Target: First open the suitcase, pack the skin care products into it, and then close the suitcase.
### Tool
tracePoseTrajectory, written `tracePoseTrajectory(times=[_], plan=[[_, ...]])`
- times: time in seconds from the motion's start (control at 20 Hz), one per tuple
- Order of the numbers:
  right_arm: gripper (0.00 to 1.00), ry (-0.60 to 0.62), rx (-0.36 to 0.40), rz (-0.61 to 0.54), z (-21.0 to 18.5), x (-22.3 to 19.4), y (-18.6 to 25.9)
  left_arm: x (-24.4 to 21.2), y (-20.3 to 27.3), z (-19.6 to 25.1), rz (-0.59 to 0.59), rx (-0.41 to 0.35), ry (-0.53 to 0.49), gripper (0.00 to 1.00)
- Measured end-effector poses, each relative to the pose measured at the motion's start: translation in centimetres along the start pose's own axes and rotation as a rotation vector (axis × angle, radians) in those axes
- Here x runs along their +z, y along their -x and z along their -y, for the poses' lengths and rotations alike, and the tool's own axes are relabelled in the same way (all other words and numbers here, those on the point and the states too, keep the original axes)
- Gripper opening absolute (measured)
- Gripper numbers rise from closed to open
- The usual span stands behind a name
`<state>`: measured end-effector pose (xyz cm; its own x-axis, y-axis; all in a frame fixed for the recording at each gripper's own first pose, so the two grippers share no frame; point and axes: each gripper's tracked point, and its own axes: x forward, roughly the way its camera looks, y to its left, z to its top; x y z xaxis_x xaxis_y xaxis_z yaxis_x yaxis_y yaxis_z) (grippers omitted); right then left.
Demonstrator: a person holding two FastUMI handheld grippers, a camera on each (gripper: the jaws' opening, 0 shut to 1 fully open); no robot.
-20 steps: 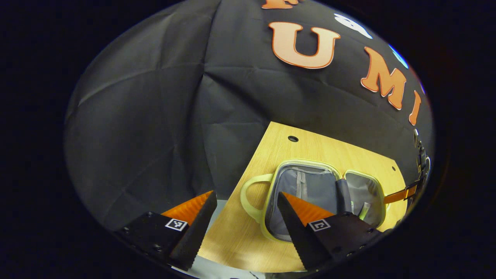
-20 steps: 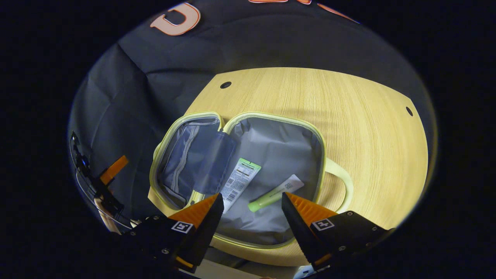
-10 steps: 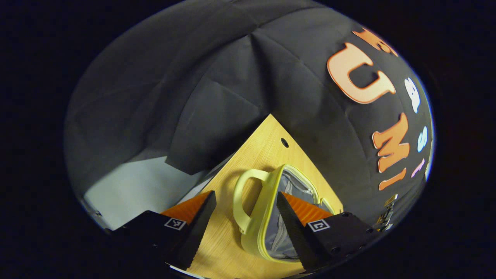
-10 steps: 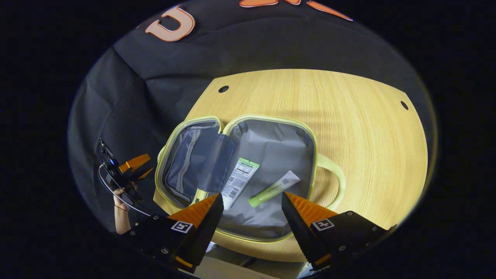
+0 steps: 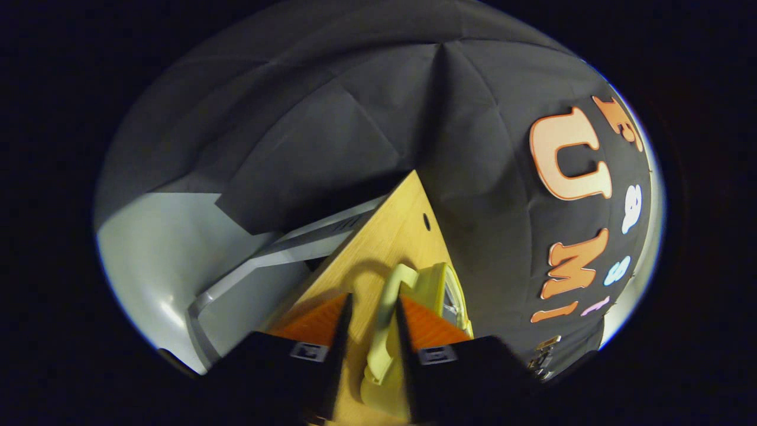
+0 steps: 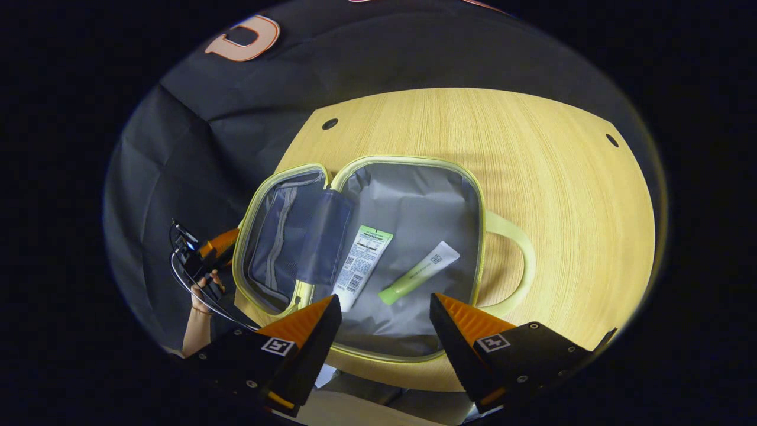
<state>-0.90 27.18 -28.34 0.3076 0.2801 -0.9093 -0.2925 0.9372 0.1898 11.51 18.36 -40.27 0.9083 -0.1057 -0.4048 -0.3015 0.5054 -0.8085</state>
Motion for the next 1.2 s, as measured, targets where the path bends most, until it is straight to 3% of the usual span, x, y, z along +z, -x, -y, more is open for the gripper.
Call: tracePoseTrajectory(times=[0.1, 0.15, 0.2, 0.5, 0.75, 1.05, 1.2], plan=[[0.96, -0.012, 0.000, 0.002, 0.0, 0.1, 0.2, -0.7, -0.3, 0.8, -0.024, -0.018, 0.014, 0.17], [0.96, -0.018, 0.001, 0.005, 0.1, 0.2, 0.2, -0.1, -0.5, 1.0, -0.027, 0.005, 0.016, 0.16], [0.96, -0.024, 0.005, 0.010, 0.1, 0.3, 0.2, -0.7, -0.9, 1.4, -0.022, 0.019, -0.006, 0.08], [0.96, -0.049, 0.042, 0.049, -0.2, 0.7, 1.1, 0.3, 2.1, 6.9, -0.030, 0.166, -0.318, 0.05], [0.95, -0.046, 0.087, 0.111, 0.1, 1.4, 3.0, 0.4, 5.5, 16.9, -0.017, 0.179, -0.490, 0.05], [0.96, -0.038, 0.128, 0.211, 3.9, 2.0, 6.9, -4.6, 6.2, 28.2, -0.017, 0.235, -0.798, 0.05], [0.96, -0.044, 0.144, 0.254, 7.1, 2.2, 9.2, -8.9, 5.8, 33.3, -0.016, 0.228, -0.917, 0.05]])
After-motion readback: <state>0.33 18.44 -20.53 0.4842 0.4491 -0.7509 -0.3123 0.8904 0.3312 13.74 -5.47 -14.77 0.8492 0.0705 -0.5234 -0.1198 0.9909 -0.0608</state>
